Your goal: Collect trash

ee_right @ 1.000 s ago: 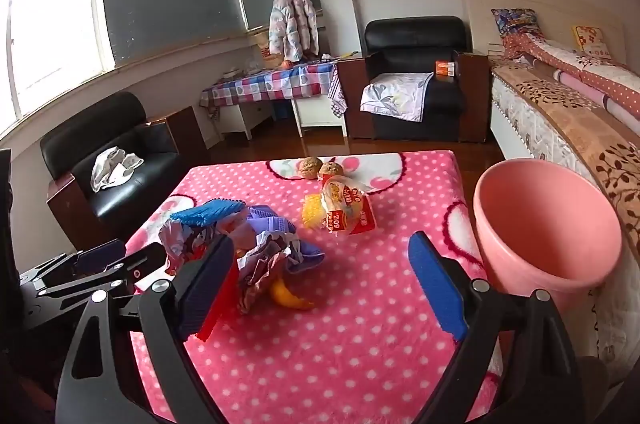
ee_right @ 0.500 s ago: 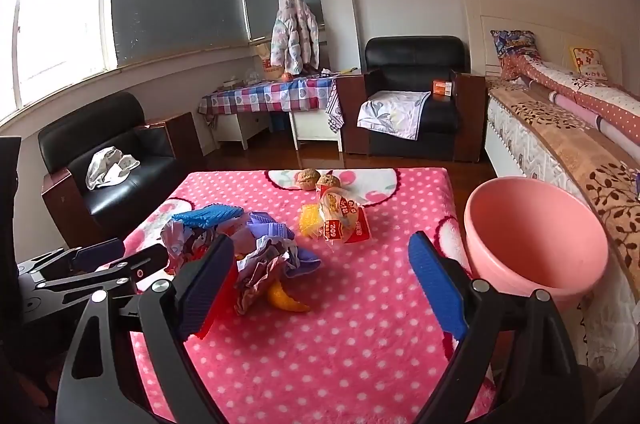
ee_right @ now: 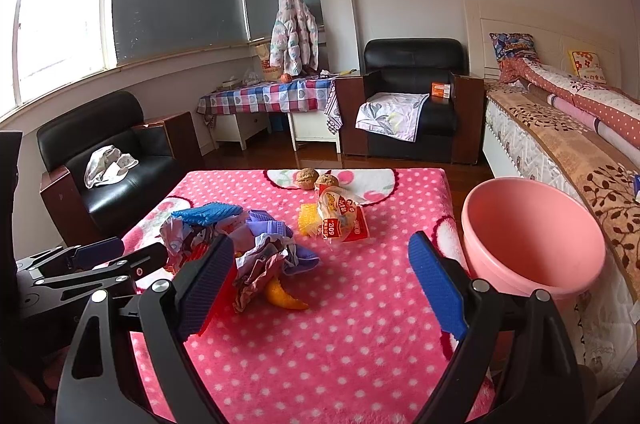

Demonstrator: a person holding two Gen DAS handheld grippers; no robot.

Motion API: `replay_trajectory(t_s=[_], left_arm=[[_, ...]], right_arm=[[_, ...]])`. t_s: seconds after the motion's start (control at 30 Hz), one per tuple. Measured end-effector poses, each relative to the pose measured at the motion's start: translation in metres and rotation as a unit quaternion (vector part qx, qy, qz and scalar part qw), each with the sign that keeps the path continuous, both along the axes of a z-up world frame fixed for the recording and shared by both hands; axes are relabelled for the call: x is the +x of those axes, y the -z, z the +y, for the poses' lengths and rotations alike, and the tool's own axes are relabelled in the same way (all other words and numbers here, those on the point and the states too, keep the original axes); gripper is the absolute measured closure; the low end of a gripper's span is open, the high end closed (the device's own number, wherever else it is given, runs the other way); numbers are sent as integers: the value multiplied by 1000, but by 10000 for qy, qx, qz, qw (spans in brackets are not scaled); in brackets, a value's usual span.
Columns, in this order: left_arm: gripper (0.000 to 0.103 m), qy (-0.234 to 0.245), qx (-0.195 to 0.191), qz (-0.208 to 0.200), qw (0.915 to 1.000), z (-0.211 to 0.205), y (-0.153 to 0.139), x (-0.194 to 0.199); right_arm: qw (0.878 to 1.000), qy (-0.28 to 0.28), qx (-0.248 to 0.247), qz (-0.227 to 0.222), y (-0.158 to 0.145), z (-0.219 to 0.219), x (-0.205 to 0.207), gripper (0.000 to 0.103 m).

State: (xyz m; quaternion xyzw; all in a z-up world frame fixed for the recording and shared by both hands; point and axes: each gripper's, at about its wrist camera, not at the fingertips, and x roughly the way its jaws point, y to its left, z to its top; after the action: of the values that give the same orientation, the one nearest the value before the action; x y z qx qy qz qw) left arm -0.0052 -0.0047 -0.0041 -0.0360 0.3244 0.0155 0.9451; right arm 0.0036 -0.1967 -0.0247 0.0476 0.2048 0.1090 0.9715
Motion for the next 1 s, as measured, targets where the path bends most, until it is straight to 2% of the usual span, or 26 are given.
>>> replay_trajectory(t_s=[1.0], left_arm=[[39,-1,-10,9,10000,-3,4,-4]], right_arm=[[10000,-2,2,-51,-1,-2,-5,14]])
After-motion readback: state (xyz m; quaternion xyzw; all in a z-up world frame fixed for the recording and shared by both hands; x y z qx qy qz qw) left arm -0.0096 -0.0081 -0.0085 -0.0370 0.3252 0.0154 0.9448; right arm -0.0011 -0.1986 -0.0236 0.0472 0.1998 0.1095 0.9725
